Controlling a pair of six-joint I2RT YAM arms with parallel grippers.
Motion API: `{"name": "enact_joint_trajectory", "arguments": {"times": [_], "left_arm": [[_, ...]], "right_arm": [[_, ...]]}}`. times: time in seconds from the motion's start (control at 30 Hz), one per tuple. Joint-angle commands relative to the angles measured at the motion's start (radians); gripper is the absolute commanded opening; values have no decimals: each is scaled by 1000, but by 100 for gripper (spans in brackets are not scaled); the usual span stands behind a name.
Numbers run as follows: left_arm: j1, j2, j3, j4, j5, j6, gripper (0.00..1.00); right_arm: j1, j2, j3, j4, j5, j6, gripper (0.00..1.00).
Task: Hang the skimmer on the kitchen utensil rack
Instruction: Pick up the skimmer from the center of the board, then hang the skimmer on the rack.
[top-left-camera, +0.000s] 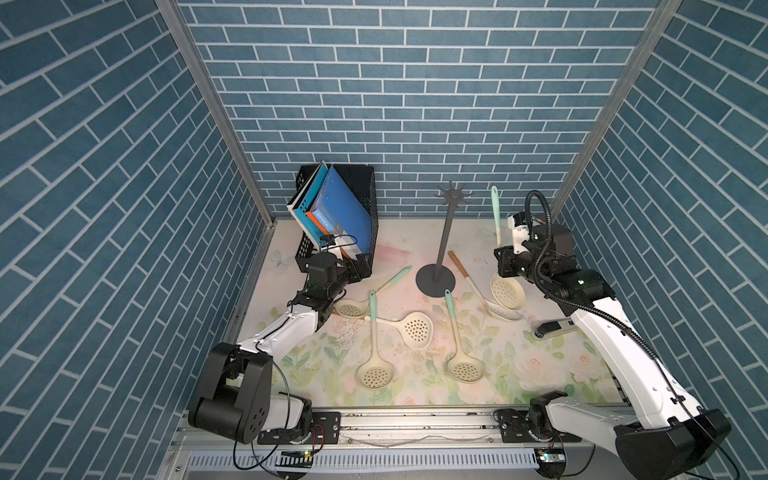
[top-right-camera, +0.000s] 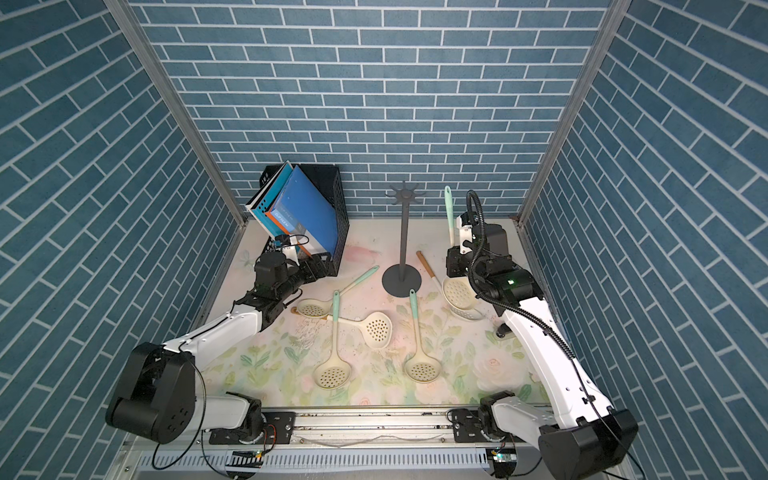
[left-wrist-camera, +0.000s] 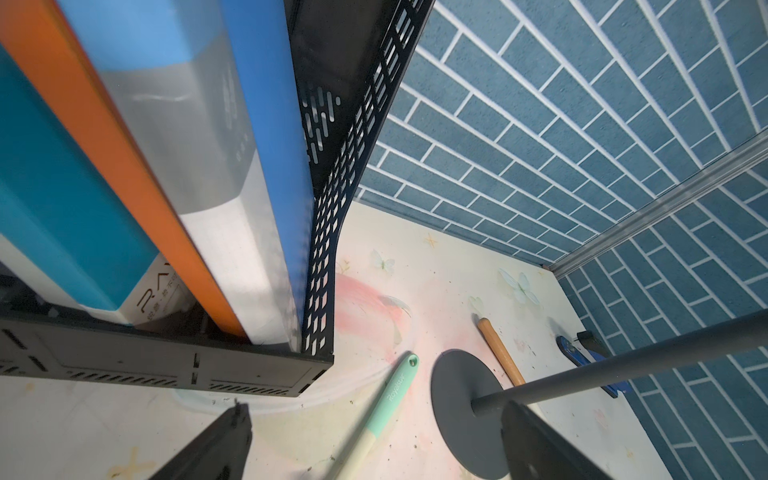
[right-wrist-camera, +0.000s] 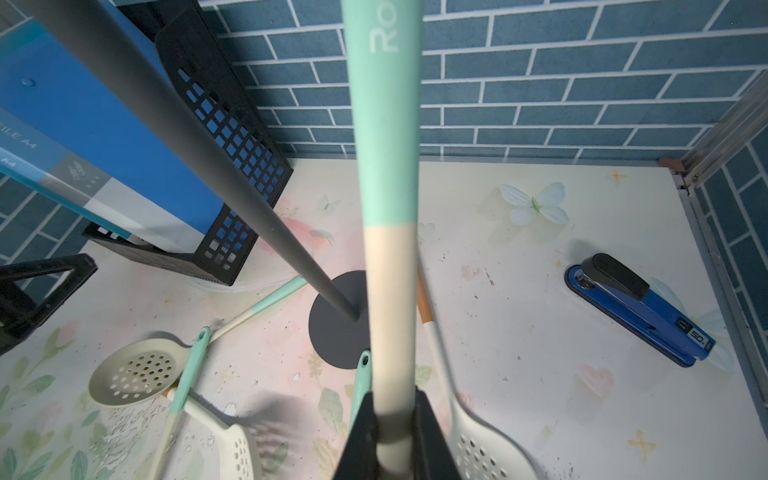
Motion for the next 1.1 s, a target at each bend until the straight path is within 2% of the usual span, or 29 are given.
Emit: {"name": "enact_joint_trajectory", "arguments": {"times": [0.0,0.47,1.07], "left_arm": [[-9,7,-1,22,2,-6,100],[-9,30,62,-34,-31,44,100],[-9,46,56,-25,-14,39,100]], "right_arm": [[27,-43,5,12,-19,22,0],[137,-116,-71,71,20,4,0],[187,-163,-93,58,57,17,0]]}}
